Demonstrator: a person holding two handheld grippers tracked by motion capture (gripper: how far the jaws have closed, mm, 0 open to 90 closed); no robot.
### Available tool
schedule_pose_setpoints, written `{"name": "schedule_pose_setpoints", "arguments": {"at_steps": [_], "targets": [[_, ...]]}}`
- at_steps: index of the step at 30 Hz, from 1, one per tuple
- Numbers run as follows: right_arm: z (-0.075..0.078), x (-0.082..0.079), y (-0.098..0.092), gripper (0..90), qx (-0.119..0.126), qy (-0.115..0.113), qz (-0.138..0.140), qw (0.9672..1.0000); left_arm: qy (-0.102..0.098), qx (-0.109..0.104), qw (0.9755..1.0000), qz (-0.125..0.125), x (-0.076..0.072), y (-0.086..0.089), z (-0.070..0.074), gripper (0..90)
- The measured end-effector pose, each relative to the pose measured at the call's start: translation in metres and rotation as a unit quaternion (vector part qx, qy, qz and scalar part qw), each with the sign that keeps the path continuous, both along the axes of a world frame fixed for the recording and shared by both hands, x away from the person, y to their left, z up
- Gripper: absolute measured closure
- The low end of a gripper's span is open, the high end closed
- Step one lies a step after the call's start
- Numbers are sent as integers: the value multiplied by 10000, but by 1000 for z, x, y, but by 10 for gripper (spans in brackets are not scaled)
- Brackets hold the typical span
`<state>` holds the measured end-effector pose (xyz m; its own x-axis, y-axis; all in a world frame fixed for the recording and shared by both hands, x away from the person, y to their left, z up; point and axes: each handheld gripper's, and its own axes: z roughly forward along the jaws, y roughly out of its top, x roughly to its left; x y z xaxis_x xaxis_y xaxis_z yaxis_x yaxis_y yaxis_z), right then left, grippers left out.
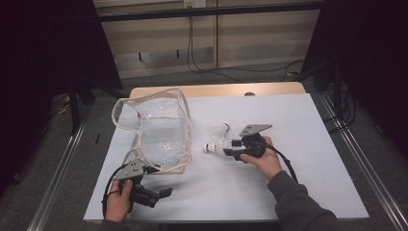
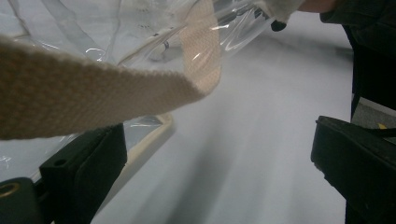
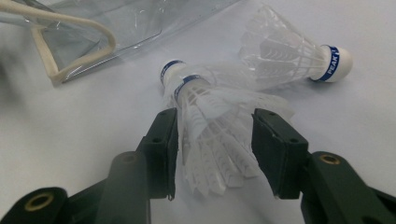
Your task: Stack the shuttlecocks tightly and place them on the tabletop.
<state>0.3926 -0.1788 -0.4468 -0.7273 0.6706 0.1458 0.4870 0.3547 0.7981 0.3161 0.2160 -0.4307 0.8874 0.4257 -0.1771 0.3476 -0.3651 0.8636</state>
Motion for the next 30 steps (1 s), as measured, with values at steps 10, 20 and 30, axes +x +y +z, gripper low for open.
{"name": "schedule_pose_setpoints", "arguments": {"at_steps": [10,20,30], "targets": [[6,-1,-9,368,-45,8,-154,9999,-2,-4,10000,10,0,0,0,37],[14,-4,-16,249,-77,-18,-239,9997,-19,-5,10000,14,0,0,0,37],[24,-4,-20,189,-50,-145,-394,9991,-14,-35,10000,13,0,0,0,37]]}}
